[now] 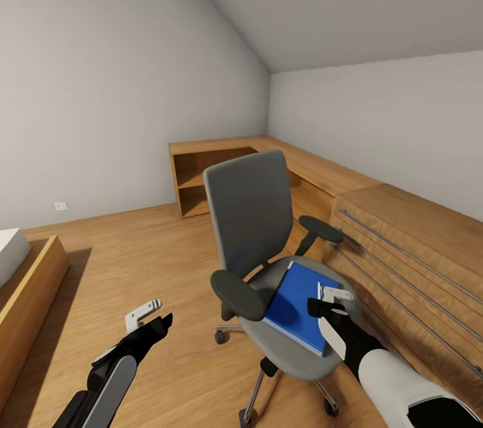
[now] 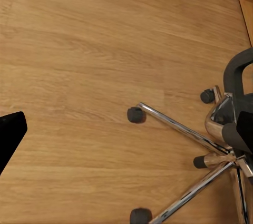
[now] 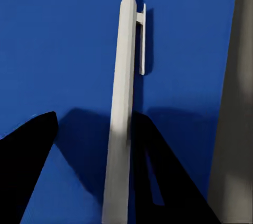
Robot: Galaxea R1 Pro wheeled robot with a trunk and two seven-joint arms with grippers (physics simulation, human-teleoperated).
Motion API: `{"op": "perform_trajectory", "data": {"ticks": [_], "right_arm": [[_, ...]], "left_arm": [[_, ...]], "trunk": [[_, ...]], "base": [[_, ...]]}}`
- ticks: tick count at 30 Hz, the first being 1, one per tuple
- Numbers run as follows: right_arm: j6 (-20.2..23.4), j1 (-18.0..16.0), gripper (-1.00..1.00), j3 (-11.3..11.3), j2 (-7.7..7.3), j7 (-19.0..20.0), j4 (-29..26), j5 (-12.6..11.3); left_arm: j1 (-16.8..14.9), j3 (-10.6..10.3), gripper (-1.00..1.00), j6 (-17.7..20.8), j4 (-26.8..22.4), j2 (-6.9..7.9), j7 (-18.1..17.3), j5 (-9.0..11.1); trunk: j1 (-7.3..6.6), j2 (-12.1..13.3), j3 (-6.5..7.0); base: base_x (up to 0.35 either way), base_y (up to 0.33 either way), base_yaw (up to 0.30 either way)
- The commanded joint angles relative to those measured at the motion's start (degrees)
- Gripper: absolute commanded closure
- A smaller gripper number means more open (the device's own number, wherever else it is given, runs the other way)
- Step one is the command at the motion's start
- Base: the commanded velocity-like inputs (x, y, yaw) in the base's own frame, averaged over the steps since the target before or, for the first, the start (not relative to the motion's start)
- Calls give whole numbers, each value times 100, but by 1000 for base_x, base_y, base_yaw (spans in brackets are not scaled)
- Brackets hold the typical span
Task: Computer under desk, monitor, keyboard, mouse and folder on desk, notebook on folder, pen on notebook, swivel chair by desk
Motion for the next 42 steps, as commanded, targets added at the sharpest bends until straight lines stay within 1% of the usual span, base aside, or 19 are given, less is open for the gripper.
{"op": "perform_trajectory", "data": {"ticks": [1,40,42], "right_arm": [[42,1,100,42,-8,-57,54,-50],[43,1,100,40,-17,-47,36,-51],[43,1,100,40,-17,-47,36,-53]], "left_arm": [[-4,-13,-100,4,-10,6,56,52],[-4,-13,-100,4,-10,5,57,40],[-4,-13,-100,4,-10,5,57,34]], "trunk": [[0,-2,-7],[0,-2,-7],[-44,78,29]], "base": [[0,0,0],[0,0,0],[0,0,0]]}}
